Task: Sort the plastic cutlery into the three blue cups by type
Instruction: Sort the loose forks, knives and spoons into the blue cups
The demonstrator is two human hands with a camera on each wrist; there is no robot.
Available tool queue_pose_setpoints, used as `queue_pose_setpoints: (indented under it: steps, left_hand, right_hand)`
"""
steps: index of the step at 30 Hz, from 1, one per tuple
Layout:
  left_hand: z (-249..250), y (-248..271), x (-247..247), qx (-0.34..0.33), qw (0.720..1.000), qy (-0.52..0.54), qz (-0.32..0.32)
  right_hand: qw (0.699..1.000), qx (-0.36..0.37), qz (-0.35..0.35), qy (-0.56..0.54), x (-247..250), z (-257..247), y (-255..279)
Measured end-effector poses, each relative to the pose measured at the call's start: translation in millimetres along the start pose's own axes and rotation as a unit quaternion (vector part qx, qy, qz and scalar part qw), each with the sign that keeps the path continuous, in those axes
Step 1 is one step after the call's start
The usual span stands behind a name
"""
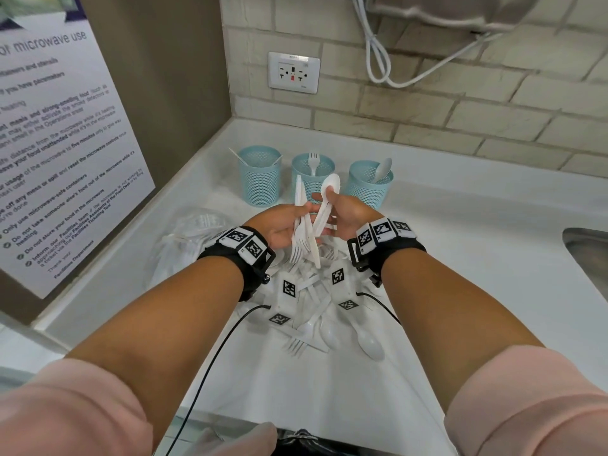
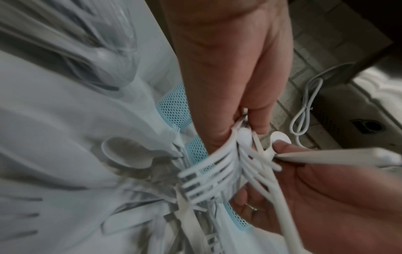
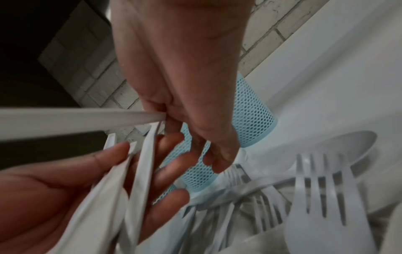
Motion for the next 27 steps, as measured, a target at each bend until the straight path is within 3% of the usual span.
queue_pose_setpoints:
  steps: [3,17,22,27]
  left_hand:
    - [0,1,1,-0.004,1.0,0.003,-0.018]
    - [1,3,6,-0.037,0.998,0.041,0.017]
    - [3,2,5,-0.046,0.999,0.016,0.024]
    - [1,0,10,-0.053,0.997,0.005,0.049]
  right_hand:
    - [1.0,-0.006,-0.001,0.015,-2,1,-6]
    - [0.986,-0.005,-0.029,0.164,-11,-2,-14]
    - [0.989,0.002,-0.016,0.146,-10,0,-18]
    - [0.998,0.058,-0.005,0.038,-7,-9,-8]
Point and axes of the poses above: each hand's wrist, its own y-axis away from the middle knuckle, its own x-axis out of the back of the hand, z = x × y, the point moved 5 cm from there along -y, towards the middle knuckle, and after that the axes turned 12 degrees about -z, right-handed, at the moved point
